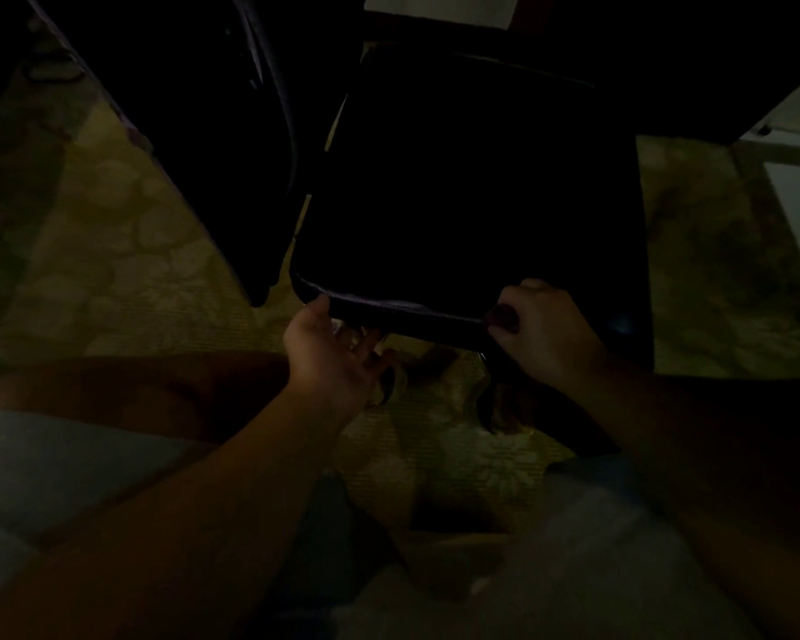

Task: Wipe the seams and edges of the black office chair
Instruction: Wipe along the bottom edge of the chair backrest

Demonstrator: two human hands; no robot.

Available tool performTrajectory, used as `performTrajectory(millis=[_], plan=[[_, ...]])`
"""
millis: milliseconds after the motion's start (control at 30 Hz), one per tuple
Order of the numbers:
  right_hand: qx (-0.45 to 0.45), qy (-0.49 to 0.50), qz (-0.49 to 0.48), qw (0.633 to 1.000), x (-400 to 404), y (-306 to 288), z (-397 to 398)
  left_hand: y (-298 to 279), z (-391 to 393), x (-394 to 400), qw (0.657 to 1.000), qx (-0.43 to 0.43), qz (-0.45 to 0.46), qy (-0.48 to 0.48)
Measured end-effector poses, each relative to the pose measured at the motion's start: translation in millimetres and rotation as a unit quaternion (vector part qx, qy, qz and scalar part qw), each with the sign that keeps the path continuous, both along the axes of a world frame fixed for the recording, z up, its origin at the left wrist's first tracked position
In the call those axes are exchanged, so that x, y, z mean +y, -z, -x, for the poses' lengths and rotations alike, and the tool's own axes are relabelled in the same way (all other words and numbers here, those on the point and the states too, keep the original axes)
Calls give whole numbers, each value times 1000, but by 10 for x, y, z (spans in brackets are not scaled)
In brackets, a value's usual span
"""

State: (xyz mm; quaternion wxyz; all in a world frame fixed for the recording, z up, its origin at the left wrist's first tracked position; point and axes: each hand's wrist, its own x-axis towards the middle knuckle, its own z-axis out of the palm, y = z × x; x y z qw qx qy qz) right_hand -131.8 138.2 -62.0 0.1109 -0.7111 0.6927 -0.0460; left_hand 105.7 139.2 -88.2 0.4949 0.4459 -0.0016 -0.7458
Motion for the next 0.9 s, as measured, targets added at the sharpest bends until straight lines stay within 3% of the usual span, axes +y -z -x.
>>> performTrajectory(millis=[100,233,367,533,667,833,900], plan=[[-18,79,38,996,-40,-13,82,-12,14,7,1000,1,-6,4],[11,-15,-1,1000,-2,8,-35,-14,-1,-6,1000,0,-3,9],[3,41,59,997,-14,15,-3,-35,9,-16,1000,1,-7,6],[15,-49,-12,999,32,41,-62,-29,6,-10,1000,-5,-5,7],[6,40,55,998,-28,-7,38,-24,2,1,1000,-11,2,12],[36,-51,-14,998,-52,-14,-55,-16,-5,-11,1000,-20,-5,8],[33,-20,12,999,-95,-23,-31,-11,-9,-18,1000,-20,-6,10]])
